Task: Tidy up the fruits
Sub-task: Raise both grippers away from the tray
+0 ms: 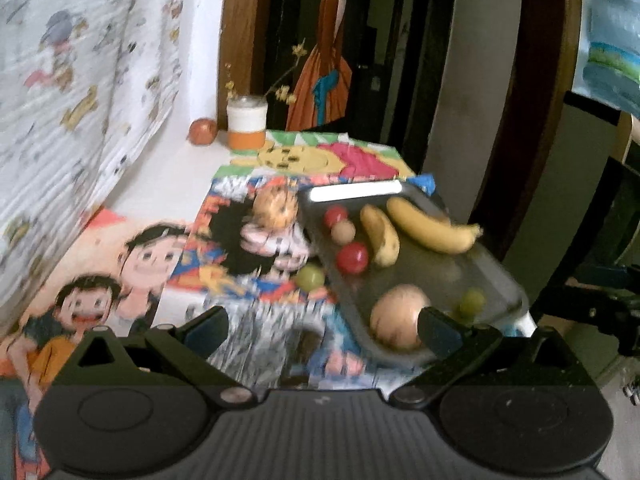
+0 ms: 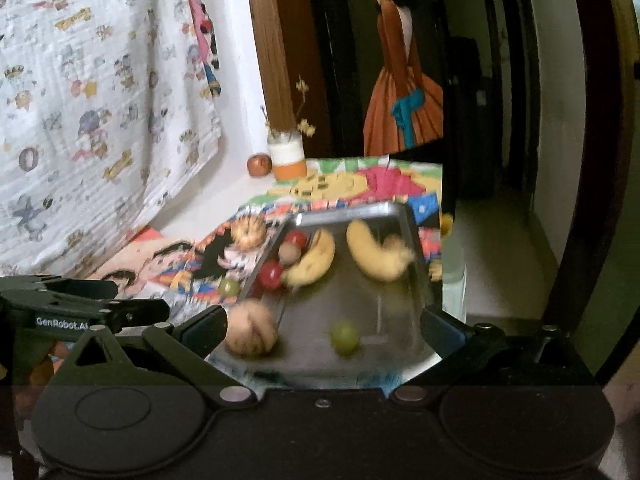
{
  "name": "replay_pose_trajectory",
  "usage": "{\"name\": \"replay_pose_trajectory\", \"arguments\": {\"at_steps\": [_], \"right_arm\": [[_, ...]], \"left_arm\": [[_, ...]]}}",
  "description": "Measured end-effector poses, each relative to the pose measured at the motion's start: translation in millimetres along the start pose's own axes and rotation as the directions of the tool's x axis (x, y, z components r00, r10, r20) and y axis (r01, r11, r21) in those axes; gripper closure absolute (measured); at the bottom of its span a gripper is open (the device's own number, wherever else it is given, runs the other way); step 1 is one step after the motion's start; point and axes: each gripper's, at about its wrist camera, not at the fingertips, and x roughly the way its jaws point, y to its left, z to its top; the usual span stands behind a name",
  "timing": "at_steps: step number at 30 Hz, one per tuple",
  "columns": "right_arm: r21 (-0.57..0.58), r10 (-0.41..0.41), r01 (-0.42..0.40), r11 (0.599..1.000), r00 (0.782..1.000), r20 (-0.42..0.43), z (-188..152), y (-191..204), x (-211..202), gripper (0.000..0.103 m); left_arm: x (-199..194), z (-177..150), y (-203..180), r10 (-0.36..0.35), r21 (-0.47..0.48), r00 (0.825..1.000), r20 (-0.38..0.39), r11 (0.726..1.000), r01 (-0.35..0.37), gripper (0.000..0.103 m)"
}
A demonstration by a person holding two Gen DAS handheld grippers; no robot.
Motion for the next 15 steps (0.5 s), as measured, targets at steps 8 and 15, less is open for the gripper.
{"name": "replay_pose_trajectory", "arguments": {"at_steps": [8, 15], "right_arm": [[0.005, -0.03, 0.03, 1.0, 0.997, -0.075, -28, 15, -1, 0.001], [-0.01, -0.017, 0.016, 1.0, 0.994, -0.112, -39, 27, 0, 0.001]], "left_arm": [[-15, -32, 9, 0.027, -0.005, 0.999, -0.033, 1.0, -0.027, 0.0], [-22, -40, 14, 0.055, -0.004, 0.998, -0.041, 0.998, -0.055, 0.0]]}}
